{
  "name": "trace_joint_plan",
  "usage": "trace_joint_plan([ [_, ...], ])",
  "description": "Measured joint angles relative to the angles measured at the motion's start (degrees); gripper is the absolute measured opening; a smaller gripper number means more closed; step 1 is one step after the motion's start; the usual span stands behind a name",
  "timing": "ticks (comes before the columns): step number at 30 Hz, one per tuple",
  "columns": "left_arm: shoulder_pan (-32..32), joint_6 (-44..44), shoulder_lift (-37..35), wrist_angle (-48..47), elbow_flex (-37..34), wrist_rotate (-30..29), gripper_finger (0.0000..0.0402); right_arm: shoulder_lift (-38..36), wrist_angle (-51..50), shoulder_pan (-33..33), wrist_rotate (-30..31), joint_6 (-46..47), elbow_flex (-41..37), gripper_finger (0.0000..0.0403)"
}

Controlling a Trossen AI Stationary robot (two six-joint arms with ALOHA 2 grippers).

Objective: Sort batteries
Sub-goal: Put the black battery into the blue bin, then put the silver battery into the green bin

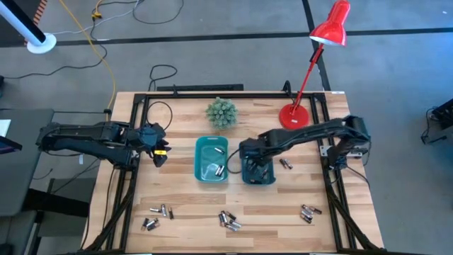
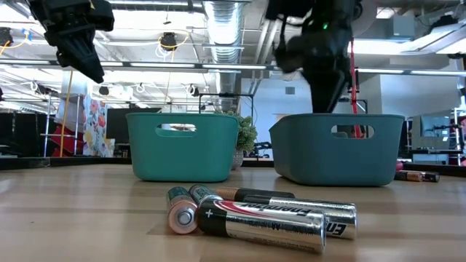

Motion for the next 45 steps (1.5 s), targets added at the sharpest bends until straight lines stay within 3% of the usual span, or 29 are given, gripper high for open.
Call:
trace_joint_plan([
  [9,0.0,0.6,0.0,0.0,0.0,0.0,0.0121,8.3,4.4,-0.8,-3.9,-0.9,-0.1,0.0010],
  [17,0.0,0.6,0.0,0.0,0.0,0.0,0.0121,8.0,10.7,-1.5,-6.5,2.5,-4.5,0.0011],
  [28,0.0,0.6,0.0,0.0,0.0,0.0,0.0121,8.0,10.8,-1.0,-5.8,2.6,-4.6,0.0091],
  [35,0.0,0.6,0.0,0.0,0.0,0.0,0.0121,8.0,10.3,-1.1,-5.7,2.6,-4.6,0.0120],
  [40,0.0,0.6,0.0,0.0,0.0,0.0,0.0121,4.8,10.3,-1.1,-4.8,5.0,-4.6,0.0124],
  [45,0.0,0.6,0.0,0.0,0.0,0.0,0.0121,-2.4,7.6,-1.1,0.8,6.9,-4.6,0.0121],
])
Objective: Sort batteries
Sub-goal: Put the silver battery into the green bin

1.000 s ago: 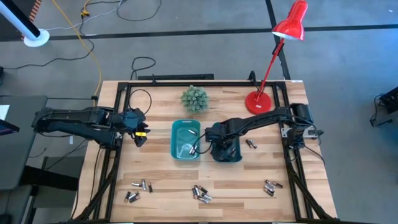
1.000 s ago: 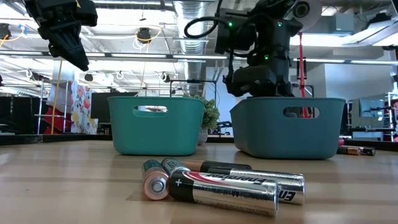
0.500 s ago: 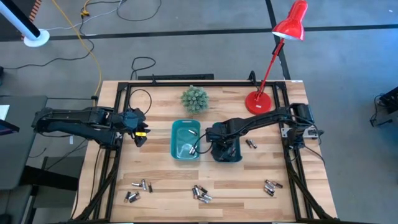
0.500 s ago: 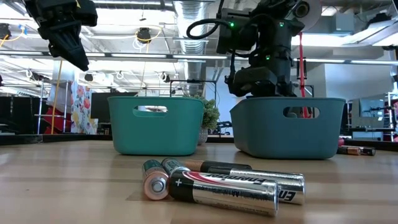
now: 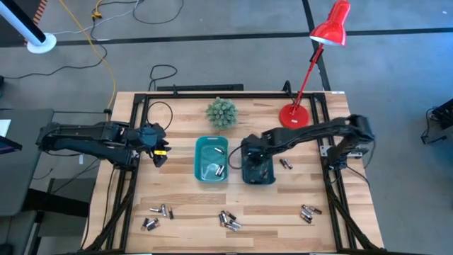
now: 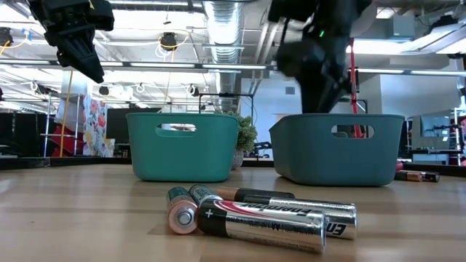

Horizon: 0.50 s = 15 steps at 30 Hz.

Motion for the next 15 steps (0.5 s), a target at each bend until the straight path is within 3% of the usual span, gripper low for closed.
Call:
trace_joint_plan([
  [4,0.0,0.0,0.0,0.0,0.0,0.0,0.0121,-6.6,-4.6,0.6,4.7,2.2,0.0,0.0121],
  [8,0.0,-0.2,0.0,0.0,0.0,0.0,0.0121,-14.7,-6.3,4.1,14.7,7.5,-5.0,0.0120],
  [15,0.0,-0.1,0.0,0.0,0.0,0.0,0.0121,-27.9,-4.3,9.4,15.7,24.9,-22.1,0.0120],
])
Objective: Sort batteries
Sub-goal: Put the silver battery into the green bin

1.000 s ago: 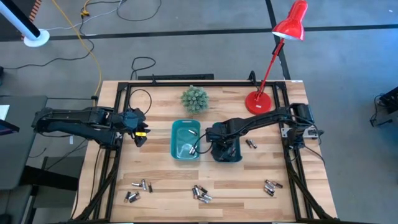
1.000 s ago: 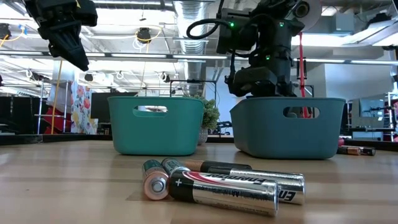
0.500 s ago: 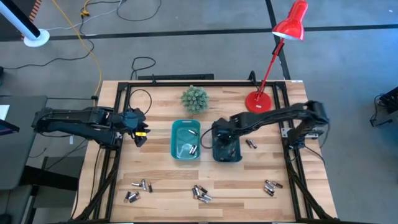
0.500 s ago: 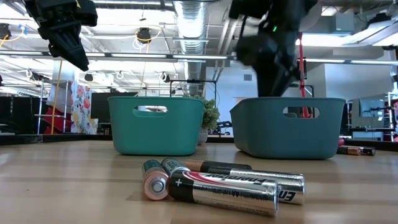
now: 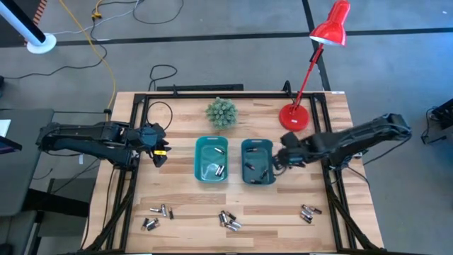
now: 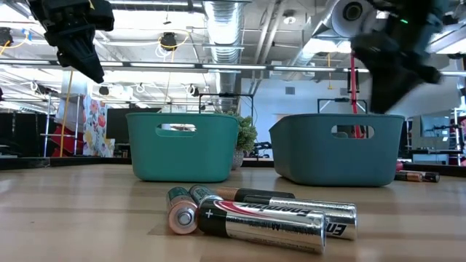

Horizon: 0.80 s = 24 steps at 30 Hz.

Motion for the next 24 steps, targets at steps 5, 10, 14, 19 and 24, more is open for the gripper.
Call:
trace_joint_plan([
  [5,0.0,0.2,0.0,0.3,0.0,0.0,0.0121,-4.1,0.2,3.0,-0.5,7.3,-7.4,0.0120],
  [10,0.0,0.3,0.0,1.9,0.0,0.0,0.0121,-4.4,2.5,3.4,-1.5,7.9,-11.5,0.0120],
  [14,0.0,0.3,0.0,1.8,0.0,0.0,0.0121,-3.1,5.4,2.5,-4.9,5.5,-14.1,0.0120],
  [19,0.0,0.3,0.0,1.7,0.0,0.0,0.0121,-1.3,6.4,2.1,-6.9,4.1,-16.0,0.0120],
  [24,0.0,1.2,0.0,1.0,0.0,0.0,0.0121,-1.3,9.2,2.1,-7.4,3.5,-17.2,0.0120],
])
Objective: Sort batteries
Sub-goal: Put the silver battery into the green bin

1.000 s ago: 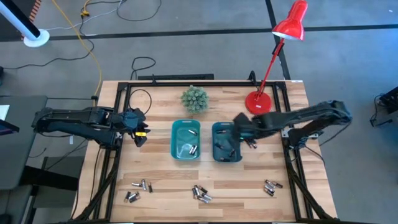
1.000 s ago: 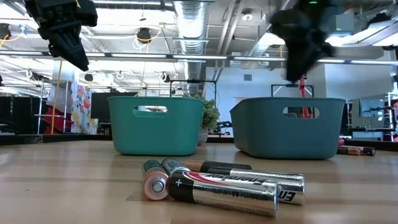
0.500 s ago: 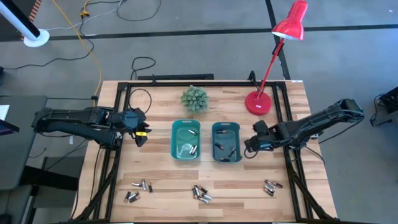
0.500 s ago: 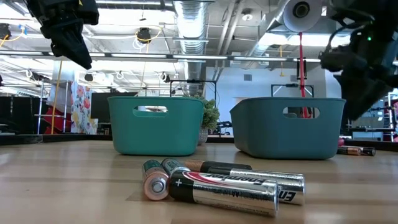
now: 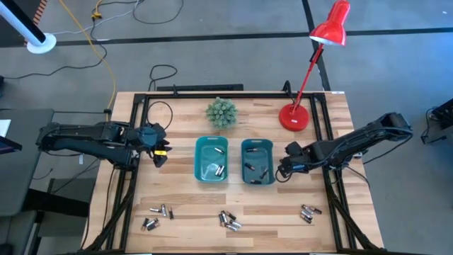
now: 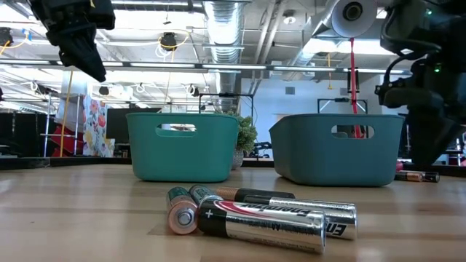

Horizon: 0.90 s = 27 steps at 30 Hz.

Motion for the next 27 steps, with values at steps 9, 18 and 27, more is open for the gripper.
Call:
trace_joint_plan([
  [9,0.0,0.0,0.0,0.4,0.0,0.0,0.0121,0.0,0.0,-0.8,0.0,-5.7,-1.6,0.0120],
  [18,0.0,-3.4,0.0,0.5,0.0,0.0,0.0121,-0.1,5.3,-2.6,-1.6,-10.6,-5.9,0.0120],
  [27,0.0,-7.8,0.0,0.5,0.0,0.0,0.0121,-0.1,5.7,-3.2,-1.5,-15.1,-6.6,0.0120],
])
